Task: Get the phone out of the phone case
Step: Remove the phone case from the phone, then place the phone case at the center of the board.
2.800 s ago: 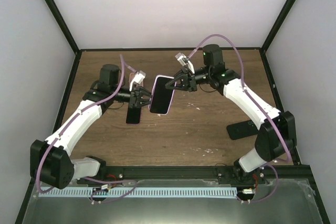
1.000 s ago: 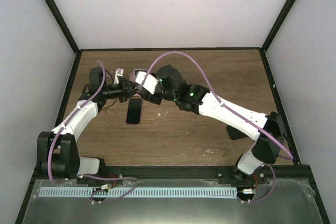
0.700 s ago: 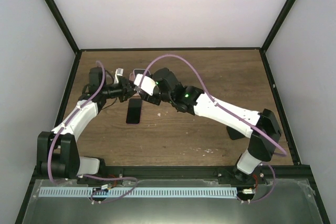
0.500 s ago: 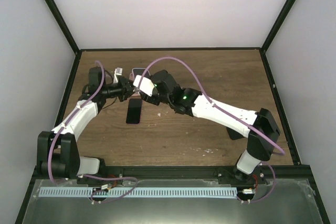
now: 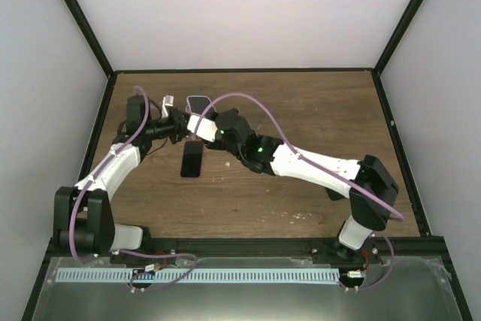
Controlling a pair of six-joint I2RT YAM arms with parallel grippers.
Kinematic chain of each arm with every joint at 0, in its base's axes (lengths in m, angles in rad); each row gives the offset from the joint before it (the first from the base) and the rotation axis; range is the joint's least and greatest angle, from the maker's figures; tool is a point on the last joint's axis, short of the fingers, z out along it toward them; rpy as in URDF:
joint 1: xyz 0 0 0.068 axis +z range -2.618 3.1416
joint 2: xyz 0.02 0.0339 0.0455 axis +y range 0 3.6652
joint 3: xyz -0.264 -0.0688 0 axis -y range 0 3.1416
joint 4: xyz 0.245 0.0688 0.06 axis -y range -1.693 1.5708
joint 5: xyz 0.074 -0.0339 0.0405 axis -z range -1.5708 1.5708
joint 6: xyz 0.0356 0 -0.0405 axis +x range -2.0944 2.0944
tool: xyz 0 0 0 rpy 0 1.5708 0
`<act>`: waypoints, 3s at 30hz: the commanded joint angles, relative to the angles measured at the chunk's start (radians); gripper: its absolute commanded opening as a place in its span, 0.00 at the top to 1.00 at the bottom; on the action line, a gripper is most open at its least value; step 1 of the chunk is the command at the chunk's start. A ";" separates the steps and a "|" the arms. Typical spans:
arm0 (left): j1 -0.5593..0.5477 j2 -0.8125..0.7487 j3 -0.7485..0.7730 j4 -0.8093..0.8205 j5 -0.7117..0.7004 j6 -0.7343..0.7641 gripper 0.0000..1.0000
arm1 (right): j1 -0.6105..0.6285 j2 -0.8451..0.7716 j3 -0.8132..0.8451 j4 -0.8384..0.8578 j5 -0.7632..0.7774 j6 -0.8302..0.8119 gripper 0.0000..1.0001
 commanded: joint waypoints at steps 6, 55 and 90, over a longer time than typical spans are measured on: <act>-0.039 -0.011 -0.004 0.063 0.133 0.016 1.00 | -0.022 0.048 -0.043 0.187 0.153 -0.173 0.66; -0.084 0.168 0.210 -0.364 -0.242 0.719 1.00 | -0.262 -0.217 0.221 -0.269 -0.095 0.174 0.99; -0.176 0.902 0.729 -0.360 -0.370 0.635 0.90 | -0.307 -0.247 0.139 -0.258 -0.106 0.189 0.99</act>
